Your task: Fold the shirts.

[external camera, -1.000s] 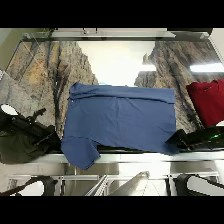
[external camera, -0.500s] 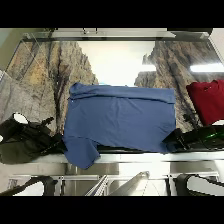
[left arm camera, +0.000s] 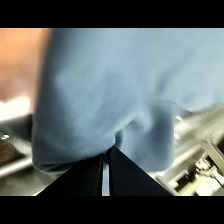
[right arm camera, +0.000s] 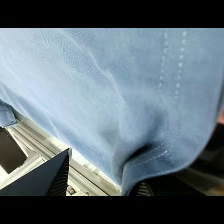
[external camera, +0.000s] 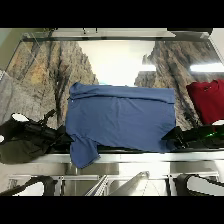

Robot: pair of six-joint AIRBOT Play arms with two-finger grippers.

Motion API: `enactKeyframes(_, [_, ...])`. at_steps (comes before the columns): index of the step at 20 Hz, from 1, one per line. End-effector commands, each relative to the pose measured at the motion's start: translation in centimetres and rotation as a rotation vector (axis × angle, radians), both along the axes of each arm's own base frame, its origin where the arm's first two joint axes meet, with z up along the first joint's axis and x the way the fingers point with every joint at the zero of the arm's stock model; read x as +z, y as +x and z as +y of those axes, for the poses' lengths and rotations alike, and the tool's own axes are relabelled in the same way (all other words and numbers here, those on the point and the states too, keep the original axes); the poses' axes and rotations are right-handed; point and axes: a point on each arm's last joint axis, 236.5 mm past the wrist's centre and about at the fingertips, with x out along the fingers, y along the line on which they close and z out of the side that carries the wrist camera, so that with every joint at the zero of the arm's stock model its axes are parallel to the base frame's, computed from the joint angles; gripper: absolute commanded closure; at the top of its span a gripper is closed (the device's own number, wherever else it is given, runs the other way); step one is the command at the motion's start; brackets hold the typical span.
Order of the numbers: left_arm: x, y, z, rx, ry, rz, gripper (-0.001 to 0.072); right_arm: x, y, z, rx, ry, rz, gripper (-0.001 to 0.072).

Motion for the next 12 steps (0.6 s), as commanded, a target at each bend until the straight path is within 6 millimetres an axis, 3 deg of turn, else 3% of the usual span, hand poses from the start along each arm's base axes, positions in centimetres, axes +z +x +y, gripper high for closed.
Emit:
enactKeyframes(1, [1.5, -0.3, -1.4, -0.028, -0.089, -0.01, 0.0673, -0.2, 0.2, -0.2, -0.005, -0.012, -0.006, 0.0264])
enactKeyframes(4, [1.9, -0.8, -1.6, -0.041, -0.108, 0.006, 0.0673, 0.0, 0.2, -0.1, -0.001, -0.004, -0.005, 0.0281])
enactKeyframes(6, [2.1, -0.9, -1.7, -0.045, -0.116, 0.012, 0.0673, 0.5, -0.2, 0.2, 0.012, 0.019, 0.006, 0.0506])
enactKeyframes(9, [2.3, -0.9, -1.7, -0.049, -0.121, 0.012, 0.0673, 1.4, -0.8, 0.7, 0.036, 0.063, 0.023, 0.0515])
enactKeyframes(11, [3.3, -0.3, -1.7, -0.071, -0.136, -0.002, 0.0673, 2.7, -0.9, 0.9, 0.067, 0.101, 0.025, 0.0629])
enactKeyframes(12, [3.9, 0.1, -1.6, -0.083, -0.142, -0.016, 0.0673, 3.4, -0.8, 0.8, 0.086, 0.114, 0.021, 0.0627])
